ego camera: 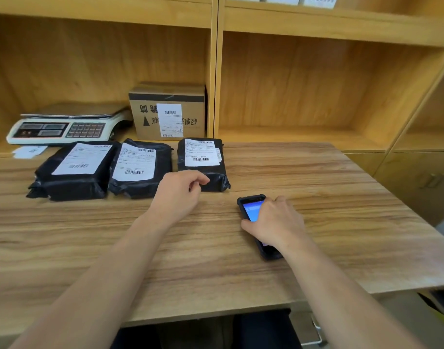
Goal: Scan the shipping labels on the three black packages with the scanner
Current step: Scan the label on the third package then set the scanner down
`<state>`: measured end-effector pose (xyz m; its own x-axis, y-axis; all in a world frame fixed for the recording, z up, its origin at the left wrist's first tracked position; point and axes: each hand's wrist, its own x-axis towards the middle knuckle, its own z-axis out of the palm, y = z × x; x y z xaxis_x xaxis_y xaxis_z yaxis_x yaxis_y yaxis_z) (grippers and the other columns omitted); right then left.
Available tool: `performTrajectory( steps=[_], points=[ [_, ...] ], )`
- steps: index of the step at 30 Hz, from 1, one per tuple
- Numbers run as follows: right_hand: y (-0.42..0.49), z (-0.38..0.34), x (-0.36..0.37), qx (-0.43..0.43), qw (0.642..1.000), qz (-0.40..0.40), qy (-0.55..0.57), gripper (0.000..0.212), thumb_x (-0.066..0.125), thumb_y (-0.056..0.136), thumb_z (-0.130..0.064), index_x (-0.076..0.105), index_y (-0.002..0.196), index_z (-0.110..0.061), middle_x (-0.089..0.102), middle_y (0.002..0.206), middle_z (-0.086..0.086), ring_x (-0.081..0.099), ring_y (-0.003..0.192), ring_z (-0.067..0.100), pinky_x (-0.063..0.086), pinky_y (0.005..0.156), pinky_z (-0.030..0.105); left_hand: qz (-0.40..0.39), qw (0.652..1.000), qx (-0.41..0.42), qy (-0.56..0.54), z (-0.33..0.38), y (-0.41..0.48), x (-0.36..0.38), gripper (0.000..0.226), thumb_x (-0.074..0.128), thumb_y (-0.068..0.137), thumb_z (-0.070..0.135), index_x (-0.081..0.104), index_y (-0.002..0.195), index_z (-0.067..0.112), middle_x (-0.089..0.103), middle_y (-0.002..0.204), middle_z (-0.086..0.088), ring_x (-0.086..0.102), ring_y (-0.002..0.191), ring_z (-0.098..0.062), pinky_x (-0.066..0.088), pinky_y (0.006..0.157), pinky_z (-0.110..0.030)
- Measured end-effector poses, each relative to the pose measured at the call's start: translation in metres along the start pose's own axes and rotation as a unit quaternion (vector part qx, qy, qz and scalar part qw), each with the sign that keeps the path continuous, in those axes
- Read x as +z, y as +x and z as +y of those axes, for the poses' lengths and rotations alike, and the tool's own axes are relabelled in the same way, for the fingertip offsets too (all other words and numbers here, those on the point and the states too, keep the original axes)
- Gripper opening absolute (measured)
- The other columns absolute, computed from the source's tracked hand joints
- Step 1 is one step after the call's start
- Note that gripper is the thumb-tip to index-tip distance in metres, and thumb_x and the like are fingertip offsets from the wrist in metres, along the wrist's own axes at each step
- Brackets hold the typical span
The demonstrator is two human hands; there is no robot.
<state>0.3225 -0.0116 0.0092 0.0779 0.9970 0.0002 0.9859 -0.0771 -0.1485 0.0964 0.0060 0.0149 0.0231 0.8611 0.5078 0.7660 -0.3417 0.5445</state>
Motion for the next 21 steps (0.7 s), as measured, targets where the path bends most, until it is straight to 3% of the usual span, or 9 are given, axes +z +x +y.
performTrajectory(
  steps=[6, 10, 12, 15, 21],
  points=[
    [0.000, -0.002, 0.007, 0.007, 1.000, 0.003, -0.020, 0.079, 0.061, 0.071, -0.069, 0.060, 0.124, -0.010, 0.049, 0.107, 0.005, 0.051, 0.104, 0.027, 0.039, 0.071, 0.035, 0.011, 1.000, -0.027, -0.008, -0.001, -0.002, -0.010, 0.034, 0.054, 0.094, 0.001, 0.081, 0.107, 0.018, 0.079, 0.103, 0.007, 0.067, 0.096, -0.004, 0.049, 0.087, -0.016],
    [0.001, -0.004, 0.008, 0.014, 1.000, 0.002, -0.024, 0.078, 0.060, 0.071, -0.070, 0.061, 0.122, -0.011, 0.048, 0.103, 0.004, 0.040, 0.093, 0.025, 0.038, 0.068, 0.035, 0.016, 0.999, -0.033, -0.016, -0.003, -0.004, -0.012, 0.035, 0.053, 0.094, 0.001, 0.081, 0.105, 0.018, 0.079, 0.102, 0.008, 0.067, 0.094, -0.005, 0.053, 0.090, -0.023],
    [0.001, -0.007, 0.009, 0.014, 0.999, -0.004, -0.037, 0.081, 0.060, 0.071, -0.071, 0.059, 0.125, -0.010, 0.048, 0.105, 0.004, 0.043, 0.096, 0.025, 0.039, 0.069, 0.035, 0.015, 0.999, -0.037, -0.016, -0.006, -0.003, -0.013, 0.034, 0.053, 0.095, 0.001, 0.080, 0.106, 0.019, 0.078, 0.103, 0.008, 0.066, 0.096, -0.004, 0.052, 0.090, -0.021],
    [0.001, -0.008, 0.010, 0.011, 0.998, -0.007, -0.069, 0.089, 0.057, 0.075, -0.073, 0.052, 0.134, -0.008, 0.050, 0.116, 0.006, 0.047, 0.106, 0.028, 0.041, 0.071, 0.035, 0.008, 0.999, -0.046, -0.008, -0.011, 0.003, -0.012, 0.031, 0.055, 0.098, 0.004, 0.078, 0.111, 0.019, 0.076, 0.106, 0.008, 0.062, 0.099, -0.002, 0.042, 0.087, -0.011],
    [0.004, -0.006, 0.012, 0.008, 0.997, -0.018, -0.074, 0.115, 0.052, 0.078, -0.079, 0.018, 0.158, -0.002, 0.043, 0.141, 0.011, 0.045, 0.123, 0.032, 0.045, 0.089, 0.040, 0.023, 0.999, -0.039, -0.014, -0.015, 0.013, -0.013, 0.029, 0.056, 0.098, 0.005, 0.077, 0.112, 0.020, 0.076, 0.108, 0.006, 0.065, 0.104, -0.008, 0.052, 0.098, -0.029]
  ],
)
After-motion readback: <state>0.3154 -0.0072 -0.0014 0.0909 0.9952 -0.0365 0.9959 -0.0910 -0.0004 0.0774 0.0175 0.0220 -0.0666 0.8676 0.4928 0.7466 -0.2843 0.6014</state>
